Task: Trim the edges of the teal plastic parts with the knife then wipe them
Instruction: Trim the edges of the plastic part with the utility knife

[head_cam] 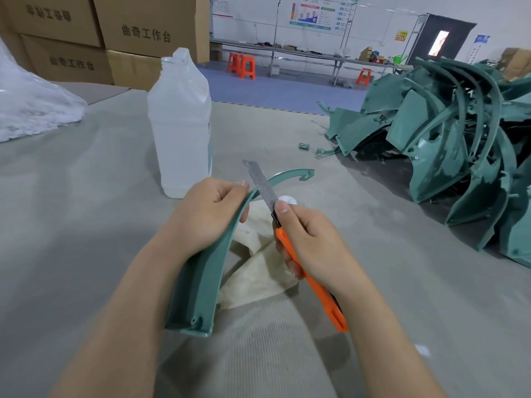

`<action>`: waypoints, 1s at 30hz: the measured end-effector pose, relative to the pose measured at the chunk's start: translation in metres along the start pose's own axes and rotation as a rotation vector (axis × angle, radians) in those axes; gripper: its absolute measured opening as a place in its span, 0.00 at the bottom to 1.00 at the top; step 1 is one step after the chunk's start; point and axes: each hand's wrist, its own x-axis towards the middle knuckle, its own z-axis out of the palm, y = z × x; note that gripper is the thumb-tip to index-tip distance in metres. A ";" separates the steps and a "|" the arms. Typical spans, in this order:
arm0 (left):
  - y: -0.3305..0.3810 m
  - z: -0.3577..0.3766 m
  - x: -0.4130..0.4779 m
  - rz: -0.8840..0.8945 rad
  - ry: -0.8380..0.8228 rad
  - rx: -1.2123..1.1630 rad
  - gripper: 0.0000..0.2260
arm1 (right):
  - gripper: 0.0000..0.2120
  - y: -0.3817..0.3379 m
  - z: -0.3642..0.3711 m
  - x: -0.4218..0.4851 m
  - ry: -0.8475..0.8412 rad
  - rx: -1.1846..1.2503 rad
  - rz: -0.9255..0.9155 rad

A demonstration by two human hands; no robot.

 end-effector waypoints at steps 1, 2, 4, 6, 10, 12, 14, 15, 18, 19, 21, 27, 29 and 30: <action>0.000 0.000 0.000 0.000 0.000 0.003 0.23 | 0.23 0.000 0.000 0.000 -0.001 0.001 -0.001; 0.001 0.000 0.000 0.000 0.001 0.005 0.23 | 0.23 -0.001 -0.001 -0.001 -0.004 0.003 0.000; 0.001 0.000 -0.001 0.003 0.002 -0.004 0.23 | 0.23 -0.001 -0.001 -0.001 -0.016 0.012 -0.001; -0.001 0.000 -0.001 0.008 0.005 -0.011 0.22 | 0.22 -0.002 -0.001 -0.002 -0.045 0.011 -0.018; -0.004 0.006 0.003 -0.034 0.081 -0.085 0.24 | 0.21 -0.003 0.002 -0.008 -0.193 0.003 -0.070; -0.007 0.008 0.008 -0.113 0.108 -0.186 0.21 | 0.21 -0.004 0.000 -0.011 -0.312 0.071 -0.096; -0.009 0.007 0.009 -0.110 0.061 -0.220 0.21 | 0.22 -0.006 -0.005 -0.013 -0.376 0.164 -0.126; -0.010 0.006 0.008 -0.083 0.035 -0.184 0.22 | 0.22 -0.006 -0.007 -0.012 -0.346 0.200 -0.128; -0.005 0.002 0.000 -0.009 0.035 -0.087 0.21 | 0.23 -0.005 -0.014 -0.007 -0.085 0.233 -0.060; -0.004 0.002 -0.001 -0.003 0.034 -0.076 0.21 | 0.23 -0.003 -0.015 -0.005 0.008 0.225 -0.046; -0.002 0.005 -0.001 -0.016 0.034 -0.041 0.23 | 0.23 -0.001 -0.015 -0.002 0.152 0.211 -0.051; 0.005 0.016 -0.003 0.008 0.029 -0.040 0.18 | 0.10 -0.002 0.000 -0.003 0.176 0.196 -0.083; 0.006 0.020 -0.003 0.061 0.005 0.000 0.20 | 0.17 -0.002 0.005 -0.002 0.203 0.147 -0.066; 0.007 0.021 -0.003 0.080 -0.001 0.020 0.20 | 0.20 -0.002 0.006 -0.002 0.217 0.131 -0.055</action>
